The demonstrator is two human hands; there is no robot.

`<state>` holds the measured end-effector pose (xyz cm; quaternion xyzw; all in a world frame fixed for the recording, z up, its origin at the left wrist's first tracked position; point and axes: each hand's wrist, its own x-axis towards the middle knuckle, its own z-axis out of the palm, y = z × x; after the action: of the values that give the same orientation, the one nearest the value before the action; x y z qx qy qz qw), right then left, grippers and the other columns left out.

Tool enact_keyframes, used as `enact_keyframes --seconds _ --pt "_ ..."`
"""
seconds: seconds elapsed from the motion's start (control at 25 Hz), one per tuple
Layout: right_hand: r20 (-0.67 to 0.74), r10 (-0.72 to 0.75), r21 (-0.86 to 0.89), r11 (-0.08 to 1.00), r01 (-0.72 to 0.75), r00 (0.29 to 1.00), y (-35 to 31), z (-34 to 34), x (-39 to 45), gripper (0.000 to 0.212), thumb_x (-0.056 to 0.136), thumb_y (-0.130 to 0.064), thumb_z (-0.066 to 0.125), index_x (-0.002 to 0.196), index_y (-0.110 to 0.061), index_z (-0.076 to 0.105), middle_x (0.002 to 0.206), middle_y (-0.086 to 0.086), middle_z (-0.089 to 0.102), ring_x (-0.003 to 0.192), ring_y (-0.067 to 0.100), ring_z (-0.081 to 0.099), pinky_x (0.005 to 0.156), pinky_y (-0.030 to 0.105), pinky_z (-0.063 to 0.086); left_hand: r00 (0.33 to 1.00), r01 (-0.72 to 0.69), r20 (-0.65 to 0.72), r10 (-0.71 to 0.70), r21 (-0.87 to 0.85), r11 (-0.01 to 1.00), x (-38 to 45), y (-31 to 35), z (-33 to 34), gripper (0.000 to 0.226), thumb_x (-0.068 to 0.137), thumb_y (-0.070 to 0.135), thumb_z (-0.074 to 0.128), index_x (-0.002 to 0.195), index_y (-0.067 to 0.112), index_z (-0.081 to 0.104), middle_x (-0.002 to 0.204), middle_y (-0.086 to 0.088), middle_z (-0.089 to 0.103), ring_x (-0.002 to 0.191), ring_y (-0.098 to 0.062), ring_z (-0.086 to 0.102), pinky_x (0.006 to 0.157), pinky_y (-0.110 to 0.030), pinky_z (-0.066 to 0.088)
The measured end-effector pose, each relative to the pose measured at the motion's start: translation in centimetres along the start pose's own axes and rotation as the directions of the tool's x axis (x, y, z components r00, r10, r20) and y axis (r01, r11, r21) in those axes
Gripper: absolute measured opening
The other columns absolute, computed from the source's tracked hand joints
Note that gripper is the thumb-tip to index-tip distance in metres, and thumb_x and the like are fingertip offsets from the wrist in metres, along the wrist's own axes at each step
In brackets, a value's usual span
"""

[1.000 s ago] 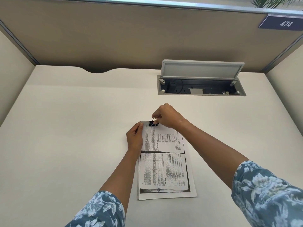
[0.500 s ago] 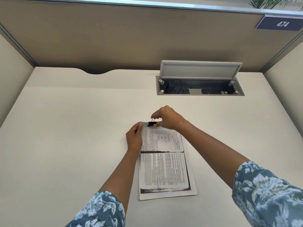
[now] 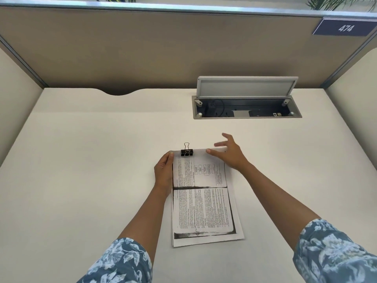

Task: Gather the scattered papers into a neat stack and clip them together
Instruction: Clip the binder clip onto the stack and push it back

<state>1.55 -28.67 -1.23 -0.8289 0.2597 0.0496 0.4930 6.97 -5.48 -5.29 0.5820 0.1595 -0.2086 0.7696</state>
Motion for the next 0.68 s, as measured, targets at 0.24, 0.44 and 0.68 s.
enact_keyframes --seconds 0.24,0.44,0.68 --pt "-0.002 0.117 0.199 0.973 -0.114 0.993 4.6 1.0 -4.8 0.065 0.080 -0.041 0.079 0.132 -0.016 0.050 0.127 0.003 0.064 0.108 0.012 0.064 0.089 0.027 0.053 0.996 0.077 -0.039 -0.086 -0.202 0.976 -0.5 0.7 -0.2 0.025 0.101 0.020 0.060 0.121 0.009 0.068 0.125 -0.010 0.069 0.120 -0.025 0.062 0.102 -0.040 0.053" --pt "0.085 0.065 0.119 0.990 -0.075 0.994 6.1 1.3 -8.7 0.010 0.096 -0.032 0.062 0.093 -0.023 0.065 0.092 -0.015 0.071 0.088 0.001 0.066 0.079 0.030 0.050 0.989 0.069 -0.094 -0.110 -0.361 0.930 -1.4 1.5 -0.4 0.014 0.103 0.019 0.056 0.100 0.017 0.069 0.098 0.000 0.075 0.099 -0.019 0.067 0.095 -0.042 0.054" --pt "0.102 0.093 0.067 0.993 -0.100 0.990 6.6 2.1 -10.5 0.020 0.101 -0.024 0.052 0.094 -0.008 0.062 0.093 0.008 0.068 0.085 0.028 0.059 0.076 0.031 0.046 0.989 0.107 -0.087 -0.123 -0.167 0.980 -1.7 1.4 -1.8 0.017 0.104 0.020 0.056 0.116 0.010 0.063 0.122 -0.015 0.066 0.110 -0.029 0.062 0.106 -0.052 0.049"
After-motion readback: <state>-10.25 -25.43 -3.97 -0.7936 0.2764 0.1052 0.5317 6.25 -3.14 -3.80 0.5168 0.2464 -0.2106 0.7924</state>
